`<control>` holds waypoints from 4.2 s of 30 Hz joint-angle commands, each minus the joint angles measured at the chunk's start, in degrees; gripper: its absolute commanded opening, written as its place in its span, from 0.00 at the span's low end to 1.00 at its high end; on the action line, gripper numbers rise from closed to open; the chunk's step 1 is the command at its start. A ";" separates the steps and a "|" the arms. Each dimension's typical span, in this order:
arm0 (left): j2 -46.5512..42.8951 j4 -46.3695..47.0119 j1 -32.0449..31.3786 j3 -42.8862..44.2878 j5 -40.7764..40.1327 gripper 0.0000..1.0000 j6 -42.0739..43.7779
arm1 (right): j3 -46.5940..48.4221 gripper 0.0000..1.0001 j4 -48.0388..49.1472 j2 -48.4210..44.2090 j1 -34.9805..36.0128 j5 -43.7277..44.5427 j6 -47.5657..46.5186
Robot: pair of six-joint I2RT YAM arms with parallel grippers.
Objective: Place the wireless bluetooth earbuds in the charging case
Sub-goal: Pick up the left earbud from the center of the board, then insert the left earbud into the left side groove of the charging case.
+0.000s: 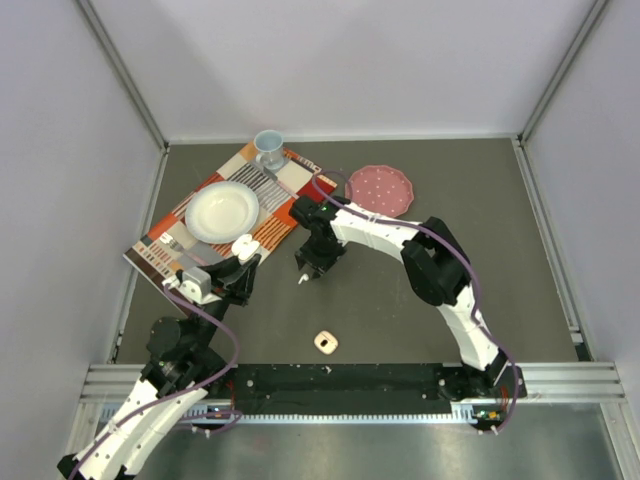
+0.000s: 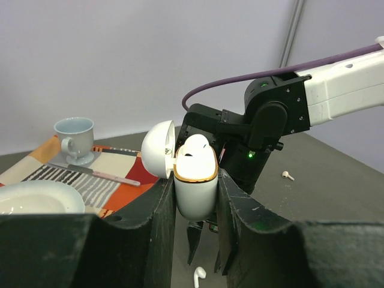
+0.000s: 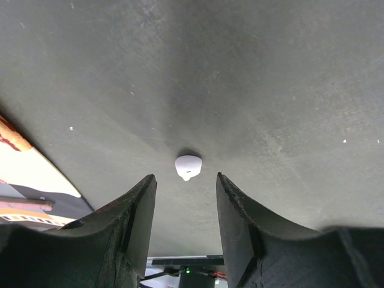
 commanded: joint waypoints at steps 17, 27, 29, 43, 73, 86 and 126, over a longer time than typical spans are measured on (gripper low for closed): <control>-3.74 2.01 -0.03 0.08 -0.84 0.00 -0.16 | 3.27 0.36 -0.77 3.78 0.52 -0.37 1.06; -3.48 2.28 0.05 -0.09 -1.11 0.00 -0.25 | 3.35 0.31 -0.85 4.49 0.52 -1.07 1.14; -3.48 2.37 -0.04 -0.09 -1.02 0.00 -0.25 | 3.35 0.27 -0.85 4.57 0.52 -1.34 1.23; -2.87 2.37 -0.03 -0.09 -0.32 0.00 -0.43 | 1.69 0.03 -0.68 2.73 0.61 0.24 -0.95; -0.49 3.15 -0.04 0.17 3.37 0.00 -0.60 | -44.00 0.00 54.59 -43.03 6.05 19.49 -34.53; 6.18 6.58 -0.04 0.61 15.23 0.00 -0.52 | -53.95 0.00 63.39 -63.79 10.62 26.61 -48.07; 10.23 15.11 0.05 -2.03 25.26 0.00 -1.83 | -44.63 0.00 74.38 -58.18 25.75 13.34 -71.19</control>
